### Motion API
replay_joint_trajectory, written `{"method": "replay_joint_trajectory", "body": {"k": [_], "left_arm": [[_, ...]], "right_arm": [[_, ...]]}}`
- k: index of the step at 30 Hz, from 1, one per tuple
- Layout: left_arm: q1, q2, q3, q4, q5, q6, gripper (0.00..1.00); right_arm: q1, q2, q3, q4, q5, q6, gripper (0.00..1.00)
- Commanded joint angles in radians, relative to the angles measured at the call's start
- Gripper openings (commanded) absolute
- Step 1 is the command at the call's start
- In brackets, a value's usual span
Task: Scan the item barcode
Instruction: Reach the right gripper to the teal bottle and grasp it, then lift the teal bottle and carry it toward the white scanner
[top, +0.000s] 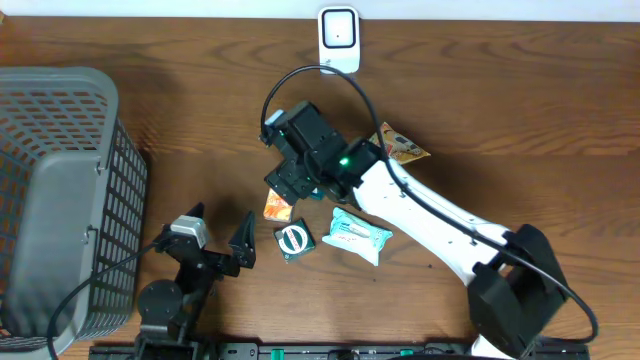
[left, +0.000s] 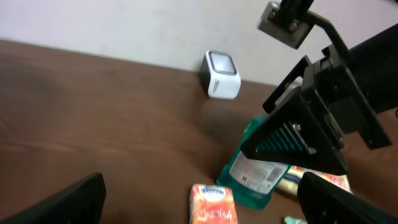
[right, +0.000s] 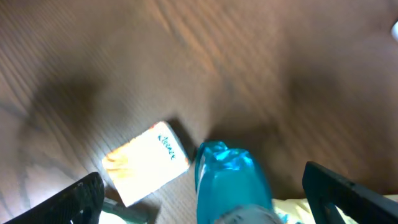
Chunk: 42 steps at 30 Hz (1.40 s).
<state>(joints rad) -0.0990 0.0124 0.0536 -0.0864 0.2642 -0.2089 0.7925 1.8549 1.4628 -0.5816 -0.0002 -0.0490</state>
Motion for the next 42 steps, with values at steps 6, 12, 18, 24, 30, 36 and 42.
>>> {"method": "replay_joint_trajectory", "body": {"k": [6,12,18,24,30,36,42], "left_arm": [[0.002,0.006,-0.005,-0.069,-0.048,0.02,0.98],[0.002,0.007,-0.005,-0.07,-0.048,0.02,0.98],[0.002,0.011,-0.005,-0.07,-0.048,0.021,0.98],[0.002,0.011,-0.005,-0.069,-0.048,0.021,0.98],[0.002,0.011,-0.005,-0.069,-0.048,0.02,0.98],[0.002,0.011,-0.005,-0.069,-0.048,0.02,0.98],[0.002,0.011,-0.005,-0.069,-0.048,0.02,0.98]], "right_arm": [[0.006,0.029,0.014,-0.014,-0.005,-0.013,0.92],[-0.002,0.083,0.014,-0.013,0.034,-0.013,0.83],[-0.008,0.095,0.014,-0.013,0.043,-0.013,0.69],[-0.016,0.095,0.014,-0.037,0.043,-0.012,0.44],[-0.019,0.087,0.015,-0.043,0.024,-0.012,0.2],[-0.032,0.021,0.028,-0.052,-0.114,-0.012,0.13],[-0.102,-0.119,0.028,-0.115,-0.336,-0.013,0.05]]}}
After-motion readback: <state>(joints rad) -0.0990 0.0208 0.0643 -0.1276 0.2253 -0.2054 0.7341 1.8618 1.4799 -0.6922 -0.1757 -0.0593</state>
